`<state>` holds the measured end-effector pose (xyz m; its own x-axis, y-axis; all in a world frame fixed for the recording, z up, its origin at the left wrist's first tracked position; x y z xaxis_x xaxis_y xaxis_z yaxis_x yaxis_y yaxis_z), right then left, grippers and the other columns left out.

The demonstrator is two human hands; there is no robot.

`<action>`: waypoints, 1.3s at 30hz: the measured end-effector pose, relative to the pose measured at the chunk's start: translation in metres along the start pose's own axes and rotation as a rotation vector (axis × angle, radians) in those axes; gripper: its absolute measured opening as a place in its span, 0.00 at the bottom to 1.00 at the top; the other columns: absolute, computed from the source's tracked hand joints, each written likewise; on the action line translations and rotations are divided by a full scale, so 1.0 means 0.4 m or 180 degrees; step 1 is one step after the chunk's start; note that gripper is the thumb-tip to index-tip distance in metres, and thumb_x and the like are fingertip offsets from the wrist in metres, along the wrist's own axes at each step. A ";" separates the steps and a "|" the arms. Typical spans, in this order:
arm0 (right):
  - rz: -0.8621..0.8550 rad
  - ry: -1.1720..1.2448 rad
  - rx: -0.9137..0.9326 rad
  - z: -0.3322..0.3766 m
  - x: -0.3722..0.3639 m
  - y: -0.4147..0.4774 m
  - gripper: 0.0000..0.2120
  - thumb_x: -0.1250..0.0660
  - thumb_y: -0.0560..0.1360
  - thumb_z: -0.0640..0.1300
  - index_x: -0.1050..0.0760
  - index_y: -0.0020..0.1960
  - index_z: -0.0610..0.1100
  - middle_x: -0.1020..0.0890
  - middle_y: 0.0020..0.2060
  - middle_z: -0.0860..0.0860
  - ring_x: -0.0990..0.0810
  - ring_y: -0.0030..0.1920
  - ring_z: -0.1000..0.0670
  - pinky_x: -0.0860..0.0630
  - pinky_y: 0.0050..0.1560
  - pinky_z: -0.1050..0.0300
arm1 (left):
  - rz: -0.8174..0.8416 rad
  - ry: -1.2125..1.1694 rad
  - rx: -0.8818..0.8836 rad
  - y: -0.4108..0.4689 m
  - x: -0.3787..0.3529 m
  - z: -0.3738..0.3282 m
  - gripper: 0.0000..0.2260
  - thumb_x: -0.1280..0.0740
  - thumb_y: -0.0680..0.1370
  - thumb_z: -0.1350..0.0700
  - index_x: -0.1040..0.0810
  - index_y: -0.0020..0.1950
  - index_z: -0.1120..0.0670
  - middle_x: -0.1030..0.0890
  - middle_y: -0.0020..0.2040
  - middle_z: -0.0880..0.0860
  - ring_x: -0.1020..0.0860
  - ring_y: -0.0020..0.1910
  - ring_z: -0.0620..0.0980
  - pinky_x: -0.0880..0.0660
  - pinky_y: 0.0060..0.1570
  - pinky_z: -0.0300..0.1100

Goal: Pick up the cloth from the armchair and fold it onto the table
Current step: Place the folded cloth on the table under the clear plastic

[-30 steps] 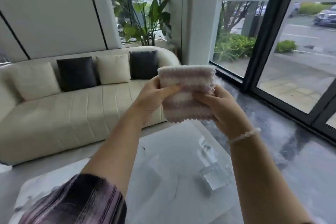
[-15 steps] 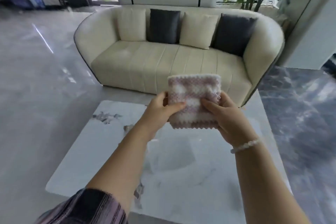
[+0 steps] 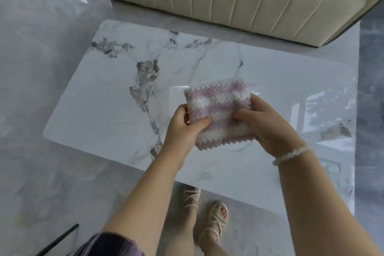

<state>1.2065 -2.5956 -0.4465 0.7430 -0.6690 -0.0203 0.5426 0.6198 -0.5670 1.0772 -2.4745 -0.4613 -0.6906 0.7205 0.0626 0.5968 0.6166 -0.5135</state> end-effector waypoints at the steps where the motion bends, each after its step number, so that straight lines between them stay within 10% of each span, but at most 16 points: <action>1: 0.0029 -0.0032 -0.0106 -0.042 0.001 0.012 0.12 0.37 0.71 0.33 0.26 0.54 0.37 0.21 0.40 0.44 0.21 0.33 0.52 0.27 0.29 0.60 | -0.0010 -0.0025 0.0099 0.006 -0.002 0.046 0.16 0.27 0.65 0.50 0.25 0.50 0.43 0.16 0.49 0.46 0.17 0.45 0.44 0.20 0.42 0.42; 10: 0.0200 -0.0079 -0.0822 -0.361 0.008 0.131 0.11 0.34 0.74 0.40 0.23 0.57 0.44 0.15 0.49 0.43 0.15 0.47 0.44 0.19 0.49 0.47 | -0.0009 -0.0025 0.0779 0.089 -0.016 0.372 0.13 0.28 0.66 0.49 0.23 0.49 0.46 0.16 0.49 0.48 0.16 0.43 0.45 0.21 0.38 0.41; 18: -0.0168 -0.0303 -0.0649 -0.426 0.020 0.340 0.09 0.32 0.74 0.40 0.24 0.54 0.45 0.17 0.46 0.43 0.17 0.41 0.44 0.20 0.44 0.47 | -0.0256 0.0088 0.0743 0.286 -0.010 0.450 0.20 0.28 0.65 0.49 0.24 0.55 0.50 0.15 0.49 0.50 0.16 0.43 0.49 0.22 0.39 0.45; 24: -0.0464 -0.0644 -0.0225 -0.414 0.015 0.505 0.15 0.31 0.72 0.39 0.25 0.58 0.40 0.17 0.43 0.46 0.19 0.34 0.52 0.27 0.27 0.66 | -0.0376 0.0114 0.0413 0.448 0.004 0.434 0.19 0.29 0.68 0.57 0.24 0.59 0.52 0.17 0.52 0.54 0.17 0.47 0.52 0.22 0.40 0.44; 30: -0.0759 -0.1527 -0.0202 -0.432 0.024 0.579 0.10 0.33 0.73 0.44 0.24 0.42 0.37 0.19 0.35 0.41 0.23 0.38 0.44 0.26 0.35 0.52 | -0.0218 0.0798 -0.0208 0.507 0.023 0.394 0.10 0.31 0.74 0.55 0.24 0.54 0.46 0.21 0.46 0.42 0.23 0.41 0.29 0.31 0.37 0.23; 35: -0.1607 -0.2356 0.0233 -0.395 0.104 0.511 0.13 0.35 0.73 0.40 0.22 0.55 0.35 0.17 0.53 0.40 0.21 0.55 0.40 0.32 0.50 0.58 | -0.0910 0.2000 -0.1045 0.392 0.074 0.348 0.14 0.35 0.73 0.62 0.24 0.59 0.56 0.20 0.57 0.56 0.24 0.58 0.55 0.31 0.55 0.39; 39: -0.2430 -0.2915 0.0608 -0.367 0.177 0.420 0.17 0.35 0.72 0.36 0.26 0.61 0.39 0.24 0.58 0.38 0.30 0.58 0.36 0.37 0.57 0.53 | -0.1899 0.2302 -0.0364 0.337 0.151 0.380 0.23 0.31 0.70 0.61 0.30 0.64 0.63 0.27 0.61 0.65 0.31 0.60 0.62 0.38 0.58 0.46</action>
<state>1.2926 -2.5991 -0.6641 0.1661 -0.3984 0.9020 0.9547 0.2939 -0.0460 1.0535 -2.3961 -0.6569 -0.4967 0.2744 0.8234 0.2896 0.9467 -0.1409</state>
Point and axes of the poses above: each hand's wrist, its own y-axis towards the middle knuckle, its own x-axis out of the back of the hand, z = x × y, the point moved 8 cm from there along y, towards the middle knuckle
